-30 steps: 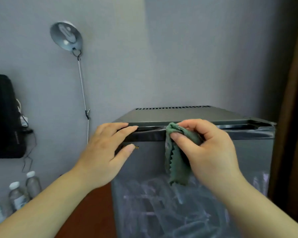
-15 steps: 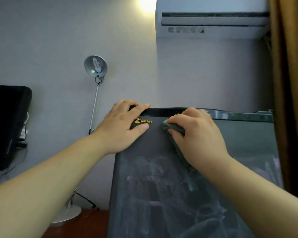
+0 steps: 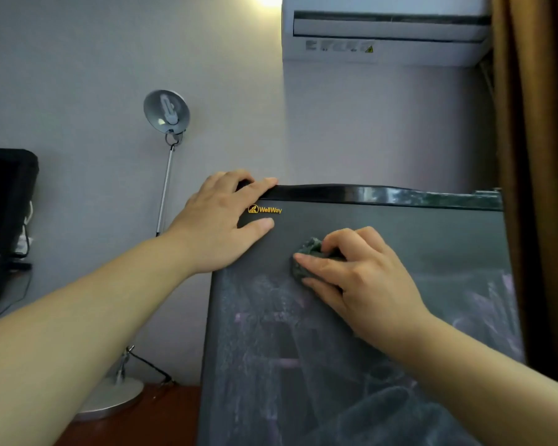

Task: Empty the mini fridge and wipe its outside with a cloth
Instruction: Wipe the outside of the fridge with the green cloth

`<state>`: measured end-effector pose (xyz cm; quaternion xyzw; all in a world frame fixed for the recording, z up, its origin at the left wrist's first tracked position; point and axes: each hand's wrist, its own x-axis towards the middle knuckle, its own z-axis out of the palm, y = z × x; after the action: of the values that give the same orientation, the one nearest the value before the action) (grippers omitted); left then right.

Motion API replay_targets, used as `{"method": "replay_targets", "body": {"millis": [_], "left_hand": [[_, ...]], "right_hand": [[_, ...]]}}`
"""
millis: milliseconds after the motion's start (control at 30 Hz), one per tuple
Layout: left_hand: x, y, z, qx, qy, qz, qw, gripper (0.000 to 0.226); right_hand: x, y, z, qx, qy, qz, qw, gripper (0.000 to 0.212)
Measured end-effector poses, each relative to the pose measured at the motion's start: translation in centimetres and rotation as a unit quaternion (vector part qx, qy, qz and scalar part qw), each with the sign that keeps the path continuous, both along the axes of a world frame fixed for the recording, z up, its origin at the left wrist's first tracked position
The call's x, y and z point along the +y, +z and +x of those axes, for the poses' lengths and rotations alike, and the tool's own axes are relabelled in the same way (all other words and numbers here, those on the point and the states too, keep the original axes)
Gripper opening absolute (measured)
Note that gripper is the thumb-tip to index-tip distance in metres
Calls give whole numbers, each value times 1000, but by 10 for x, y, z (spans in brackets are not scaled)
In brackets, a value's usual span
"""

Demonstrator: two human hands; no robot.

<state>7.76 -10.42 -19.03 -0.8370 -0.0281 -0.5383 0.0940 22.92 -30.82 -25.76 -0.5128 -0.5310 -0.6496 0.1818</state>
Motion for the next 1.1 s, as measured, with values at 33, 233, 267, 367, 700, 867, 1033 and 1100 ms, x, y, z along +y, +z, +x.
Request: {"method": "replay_targets", "body": {"millis": [33,233,267,367,700,867,1033,1100], "left_hand": [[0,0,0,-2,0,0,1000,73],[0,1,-1,-2,-6,-4,1000,69],[0,0,0,-2,-5,-3,1000,69],[2,1,0,-1,1,4,1000,70],[5,2,-1,8,9,12,1000,73],[6,0,-1,8,17,16,1000,76],[4,1,-2,10,20,14,1000,77],[4,0,-3,9,25,19,999,77]], "right_hand": [[-1,8,2,9,5,24,1000,26],[8,23,-2,37,25,59,997,26],[9,13,-3,8,24,13,1000,26],[1,13,3,-12,19,-7,1000,24],[4,10,3,28,36,28,999,22],[11,-9,-1,-18,32,-45,998,24],[7,17,3,65,54,79,993,21],[15,4,-2,20,39,23,999,23]]}}
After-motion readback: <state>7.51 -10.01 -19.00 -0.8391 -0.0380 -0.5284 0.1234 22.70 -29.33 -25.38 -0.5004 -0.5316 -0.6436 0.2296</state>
